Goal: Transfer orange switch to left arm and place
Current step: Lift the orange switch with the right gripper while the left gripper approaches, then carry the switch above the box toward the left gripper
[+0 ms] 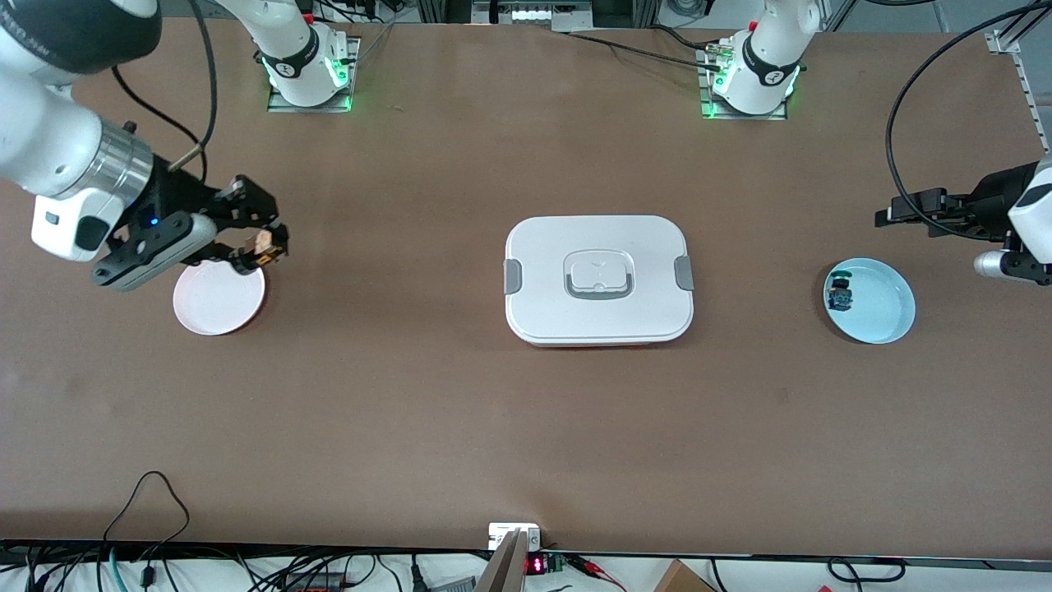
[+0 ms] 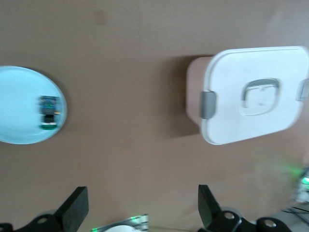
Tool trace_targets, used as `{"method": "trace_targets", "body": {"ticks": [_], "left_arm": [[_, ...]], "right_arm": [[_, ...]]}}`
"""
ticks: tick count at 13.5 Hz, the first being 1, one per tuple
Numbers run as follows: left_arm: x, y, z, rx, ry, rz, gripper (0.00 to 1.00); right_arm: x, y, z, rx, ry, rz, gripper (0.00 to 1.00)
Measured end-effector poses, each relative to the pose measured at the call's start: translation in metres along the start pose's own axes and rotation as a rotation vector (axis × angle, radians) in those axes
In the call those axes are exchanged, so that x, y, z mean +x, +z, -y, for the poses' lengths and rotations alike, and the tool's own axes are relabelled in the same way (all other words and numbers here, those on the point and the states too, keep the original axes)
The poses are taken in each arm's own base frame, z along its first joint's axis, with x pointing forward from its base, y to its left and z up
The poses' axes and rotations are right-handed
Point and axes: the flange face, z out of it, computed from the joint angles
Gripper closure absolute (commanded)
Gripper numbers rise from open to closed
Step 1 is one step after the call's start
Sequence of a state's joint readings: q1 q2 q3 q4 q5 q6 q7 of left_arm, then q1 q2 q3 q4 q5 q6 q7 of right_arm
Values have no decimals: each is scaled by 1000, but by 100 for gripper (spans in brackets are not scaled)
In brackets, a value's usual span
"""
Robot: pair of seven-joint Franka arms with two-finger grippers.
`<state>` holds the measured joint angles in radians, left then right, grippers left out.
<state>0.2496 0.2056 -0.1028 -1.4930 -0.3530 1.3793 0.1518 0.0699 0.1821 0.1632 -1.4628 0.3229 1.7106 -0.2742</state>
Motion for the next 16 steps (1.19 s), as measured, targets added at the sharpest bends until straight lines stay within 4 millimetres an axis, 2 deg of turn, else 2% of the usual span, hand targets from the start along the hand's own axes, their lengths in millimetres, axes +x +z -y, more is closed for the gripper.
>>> {"method": "trace_targets", "body": {"ticks": [2, 4, 6, 7, 11, 16], "left_arm": [[10, 15, 23, -267, -31, 50, 0], [30, 43, 48, -532, -55, 119, 0], [51, 70, 54, -693, -78, 169, 0], [58, 79, 46, -750, -95, 199, 0], [77, 93, -35, -905, -186, 319, 0], [103, 135, -141, -962, -216, 266, 0]], "right_arm": [[8, -1, 18, 104, -111, -60, 98], [15, 0, 29, 169, -266, -130, 98], [23, 9, 45, 199, -414, -181, 98], [27, 17, 56, 238, -477, -214, 98], [37, 57, 95, 470, -614, -334, 98], [49, 77, 136, 609, -734, -535, 98]]}}
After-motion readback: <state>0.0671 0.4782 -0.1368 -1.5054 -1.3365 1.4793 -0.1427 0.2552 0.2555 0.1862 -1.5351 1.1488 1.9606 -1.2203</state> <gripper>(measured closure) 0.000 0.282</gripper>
